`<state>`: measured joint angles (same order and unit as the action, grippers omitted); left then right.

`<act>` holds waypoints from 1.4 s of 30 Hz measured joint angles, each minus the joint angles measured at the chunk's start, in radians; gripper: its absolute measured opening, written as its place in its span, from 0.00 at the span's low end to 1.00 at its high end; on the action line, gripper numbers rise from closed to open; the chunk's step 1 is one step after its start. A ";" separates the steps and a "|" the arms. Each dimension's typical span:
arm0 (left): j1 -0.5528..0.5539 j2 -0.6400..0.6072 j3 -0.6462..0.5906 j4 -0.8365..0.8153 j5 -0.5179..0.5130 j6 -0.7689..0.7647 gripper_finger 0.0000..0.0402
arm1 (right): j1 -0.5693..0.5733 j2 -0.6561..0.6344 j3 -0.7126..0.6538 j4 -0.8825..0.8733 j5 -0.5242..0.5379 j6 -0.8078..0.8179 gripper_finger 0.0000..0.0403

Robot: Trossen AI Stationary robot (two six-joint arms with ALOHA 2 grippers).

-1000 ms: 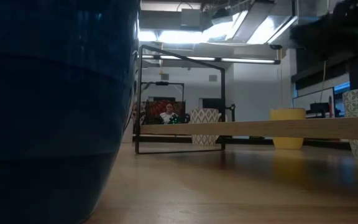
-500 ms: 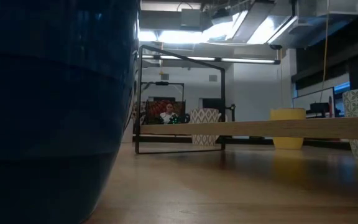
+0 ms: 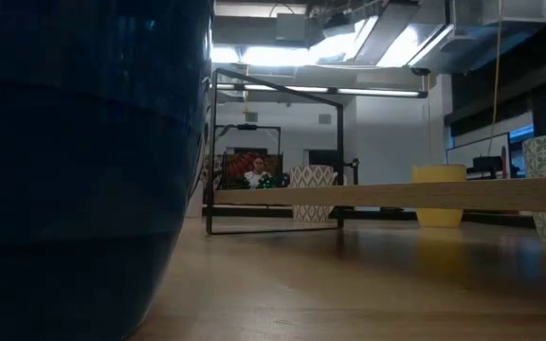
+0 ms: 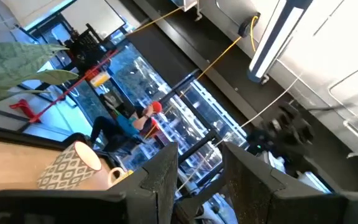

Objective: Place coffee mugs
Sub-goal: Put the blue mug on the shelf

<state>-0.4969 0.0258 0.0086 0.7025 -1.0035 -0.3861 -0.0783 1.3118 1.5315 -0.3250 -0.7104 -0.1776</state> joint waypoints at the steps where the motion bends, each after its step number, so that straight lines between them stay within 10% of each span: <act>1: 0.000 0.000 0.000 0.000 0.001 -0.004 0.30 | 0.045 0.022 0.015 -0.002 0.054 -0.013 0.48; 13: 0.000 0.000 0.000 -0.002 0.114 -0.041 0.30 | 0.386 0.263 0.032 -0.034 0.611 -0.126 0.48; 42: 0.000 0.000 0.001 -0.086 0.131 -0.023 0.30 | 0.557 0.719 0.171 -0.107 0.623 -0.703 0.48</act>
<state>-0.4969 0.0257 0.0093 0.6162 -0.8722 -0.4093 0.4787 2.0307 1.7023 -0.4316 -0.0871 -0.8808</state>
